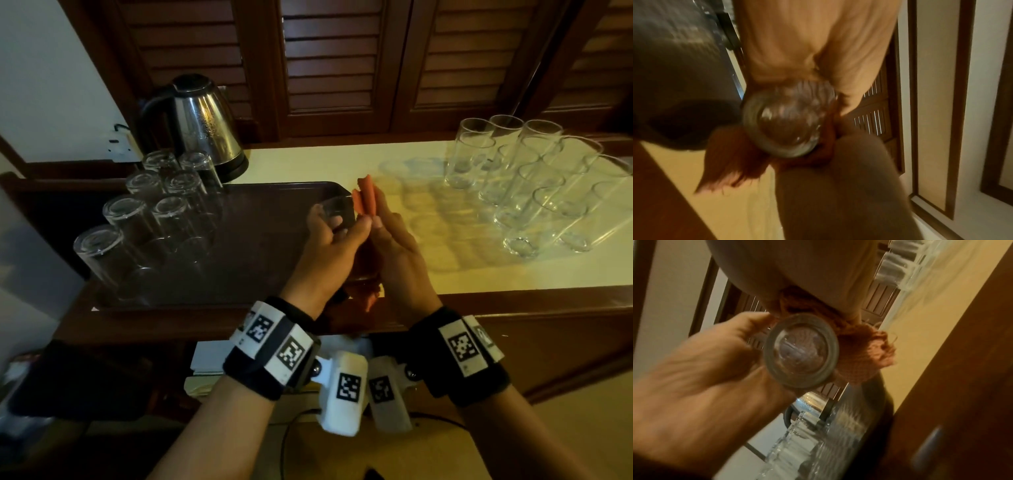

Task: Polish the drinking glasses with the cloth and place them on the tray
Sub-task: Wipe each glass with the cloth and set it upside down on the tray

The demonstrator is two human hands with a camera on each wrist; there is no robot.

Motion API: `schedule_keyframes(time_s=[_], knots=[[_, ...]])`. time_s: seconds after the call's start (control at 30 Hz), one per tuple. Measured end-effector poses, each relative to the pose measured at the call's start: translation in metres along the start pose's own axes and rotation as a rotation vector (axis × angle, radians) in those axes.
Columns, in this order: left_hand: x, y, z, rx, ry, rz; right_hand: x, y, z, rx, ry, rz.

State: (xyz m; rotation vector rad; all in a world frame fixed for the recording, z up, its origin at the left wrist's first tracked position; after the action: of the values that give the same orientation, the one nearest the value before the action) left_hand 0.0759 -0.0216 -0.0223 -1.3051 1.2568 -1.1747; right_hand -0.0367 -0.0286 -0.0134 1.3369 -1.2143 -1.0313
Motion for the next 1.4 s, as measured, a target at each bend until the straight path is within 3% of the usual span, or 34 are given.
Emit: schedule_keyframes(time_s=[0.07,0.17,0.27,0.33,0.43,0.5,0.6,0.7,0.87,0.97,1.07,1.13,1.3,1.4], knots=[[-0.004,0.002,-0.001,-0.051,-0.004,0.007,-0.003,-0.01,-0.01,0.247,0.081,-0.133],[-0.006,0.004,-0.006,-0.262,0.099,0.06,-0.009,-0.014,-0.019,0.591,0.218,-0.288],[-0.004,0.006,0.005,-0.3,0.081,0.072,-0.002,-0.002,-0.008,0.481,0.164,-0.171],[-0.002,0.005,0.012,-0.31,0.018,0.084,-0.001,0.002,-0.005,0.272,0.093,-0.082],[-0.002,-0.002,0.005,-0.188,0.042,0.035,-0.003,-0.004,-0.009,0.1,0.032,-0.025],[-0.004,-0.004,0.001,-0.162,0.056,0.004,-0.004,-0.017,-0.017,0.259,0.09,-0.142],[-0.007,-0.001,-0.005,-0.316,0.126,0.065,-0.007,-0.029,-0.027,0.598,0.189,-0.388],[-0.006,0.0,0.004,-0.327,0.095,0.076,-0.002,-0.019,-0.015,0.577,0.139,-0.291],[-0.006,-0.004,0.002,-0.189,0.022,0.026,0.0,-0.008,-0.01,0.172,0.034,-0.047],[-0.008,-0.002,0.0,-0.174,0.004,-0.002,0.0,-0.022,-0.021,0.299,0.121,-0.133],[-0.009,0.007,0.0,-0.334,0.019,0.104,-0.008,-0.04,-0.032,0.598,0.203,-0.393],[-0.01,0.014,-0.001,-0.457,0.018,0.197,-0.016,-0.051,-0.034,0.67,0.214,-0.499],[-0.003,0.017,0.03,-0.461,-0.166,0.16,-0.018,-0.045,-0.02,0.67,0.151,-0.475],[0.0,0.012,0.043,-0.353,-0.143,0.092,-0.014,-0.039,-0.011,0.643,0.118,-0.427]])
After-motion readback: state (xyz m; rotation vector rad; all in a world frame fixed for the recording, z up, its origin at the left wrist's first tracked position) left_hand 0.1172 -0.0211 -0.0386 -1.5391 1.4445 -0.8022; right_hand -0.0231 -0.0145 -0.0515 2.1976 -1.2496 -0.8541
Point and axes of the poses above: each hand's wrist, its own x-axis towards the middle knuckle, its own z-axis out of the back of the hand, y = z × x, the point moved 10 cm from there along x, towards the middle knuckle, and after that the axes turned 7 degrees about -z, right-handed, at the moved point
